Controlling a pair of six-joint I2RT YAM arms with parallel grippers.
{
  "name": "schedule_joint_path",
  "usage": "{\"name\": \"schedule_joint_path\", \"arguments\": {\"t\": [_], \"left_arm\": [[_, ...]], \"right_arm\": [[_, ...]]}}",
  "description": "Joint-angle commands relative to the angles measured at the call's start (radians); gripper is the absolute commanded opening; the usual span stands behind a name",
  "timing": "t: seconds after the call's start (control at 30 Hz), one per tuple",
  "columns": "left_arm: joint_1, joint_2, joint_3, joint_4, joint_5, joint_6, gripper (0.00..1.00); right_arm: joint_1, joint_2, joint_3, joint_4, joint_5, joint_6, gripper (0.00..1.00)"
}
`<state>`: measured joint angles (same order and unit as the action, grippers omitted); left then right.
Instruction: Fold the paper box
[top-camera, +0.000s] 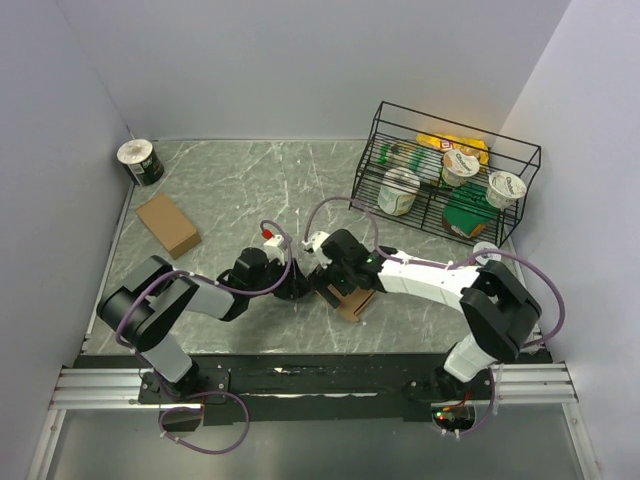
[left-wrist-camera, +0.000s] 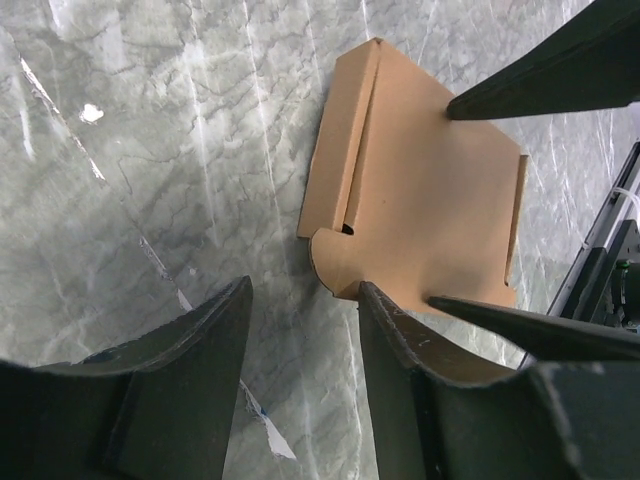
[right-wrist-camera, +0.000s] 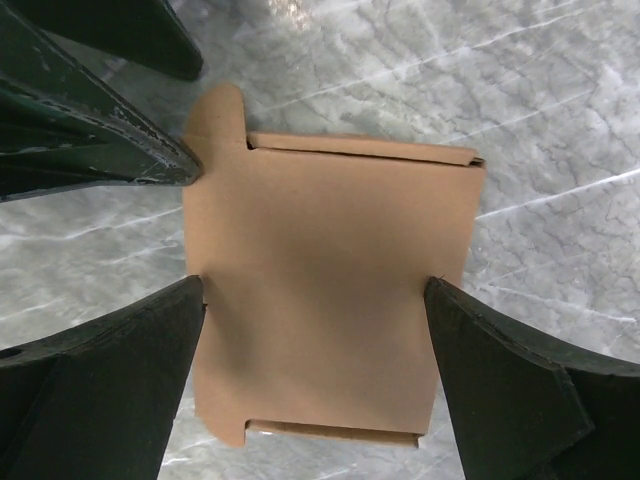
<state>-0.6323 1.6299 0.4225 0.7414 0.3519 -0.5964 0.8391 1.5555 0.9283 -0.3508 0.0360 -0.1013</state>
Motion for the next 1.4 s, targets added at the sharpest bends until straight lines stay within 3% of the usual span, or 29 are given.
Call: {"name": "schedule_joint_path", "arguments": {"t": [0.0,0.3,0.53,0.8,0.9,0.97,1.03,1.07,1.1,1.17,1.37], "left_arm": [[0.002,0.016,0.016,0.006,-0.001,0.026,0.53],[0.002,0.022,0.024,-0.002,-0.008,0.038,0.52],[0.003,-0.005,0.009,0.021,-0.016,0.038,0.54],[0.031,-0.056,-0.024,0.061,0.002,0.035,0.55],[0.042,-0.074,-0.039,0.076,0.007,0.037,0.55],[0.048,-0.085,-0.045,0.087,0.012,0.040,0.56],[0.051,-0.093,-0.048,0.087,0.012,0.041,0.56],[0.054,-0.094,-0.051,0.088,0.013,0.043,0.56],[0.054,-0.097,-0.056,0.093,0.013,0.041,0.56],[0.057,-0.105,-0.060,0.095,0.015,0.041,0.57],[0.057,-0.105,-0.053,0.110,0.055,0.059,0.60]], "right_arm": [[0.025,0.050,0.043,-0.030,0.088,-0.023,0.95],[0.025,0.113,0.063,-0.057,0.156,-0.012,0.84],[0.035,0.152,0.061,-0.071,0.191,0.000,0.55],[0.071,0.210,0.081,-0.096,0.265,0.000,0.39],[0.083,0.225,0.084,-0.096,0.295,-0.001,0.37],[0.087,0.224,0.086,-0.100,0.298,0.003,0.39],[0.087,0.204,0.086,-0.096,0.291,0.015,0.50],[0.086,0.175,0.086,-0.094,0.285,0.021,0.59],[0.087,0.160,0.086,-0.090,0.275,0.025,0.83],[0.078,0.118,0.095,-0.089,0.234,0.031,0.99],[0.035,0.016,0.116,-0.086,0.125,0.035,1.00]]}}
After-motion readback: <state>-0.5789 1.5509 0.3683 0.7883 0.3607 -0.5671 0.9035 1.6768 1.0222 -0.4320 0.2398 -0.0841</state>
